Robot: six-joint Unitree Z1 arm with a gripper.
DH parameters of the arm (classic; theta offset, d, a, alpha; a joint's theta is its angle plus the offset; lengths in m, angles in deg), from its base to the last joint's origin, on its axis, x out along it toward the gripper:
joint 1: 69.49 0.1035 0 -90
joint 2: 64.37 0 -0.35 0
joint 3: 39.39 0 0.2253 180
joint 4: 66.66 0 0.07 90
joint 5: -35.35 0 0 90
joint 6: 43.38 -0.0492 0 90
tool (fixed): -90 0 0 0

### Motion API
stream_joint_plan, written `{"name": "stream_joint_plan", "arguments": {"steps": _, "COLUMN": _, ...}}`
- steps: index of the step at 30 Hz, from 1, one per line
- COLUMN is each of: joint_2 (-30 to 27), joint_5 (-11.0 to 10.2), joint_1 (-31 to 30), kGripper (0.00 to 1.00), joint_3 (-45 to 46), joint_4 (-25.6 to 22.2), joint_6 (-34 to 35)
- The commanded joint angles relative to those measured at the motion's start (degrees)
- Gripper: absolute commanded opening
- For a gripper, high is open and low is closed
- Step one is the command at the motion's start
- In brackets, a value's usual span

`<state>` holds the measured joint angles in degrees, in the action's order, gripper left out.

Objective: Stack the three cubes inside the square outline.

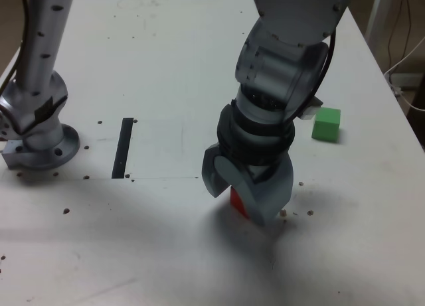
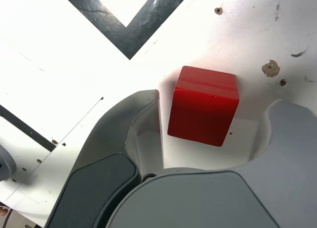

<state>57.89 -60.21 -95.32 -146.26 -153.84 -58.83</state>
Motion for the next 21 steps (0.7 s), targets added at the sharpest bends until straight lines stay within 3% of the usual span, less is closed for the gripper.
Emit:
{"name": "stream_joint_plan", "arguments": {"steps": 1, "joint_2": 0.25, "joint_5": 0.15, "joint_1": -0.1, "kGripper": 0.2, "joint_3": -0.16, "joint_4": -0.23, "joint_6": 0.02}}
{"name": "stream_joint_plan", "arguments": {"steps": 21, "joint_2": 0.17, "joint_5": 1.5, "joint_1": -0.1, "kGripper": 0.2, "joint_3": -0.41, "joint_4": -0.49, "joint_6": -0.34}}
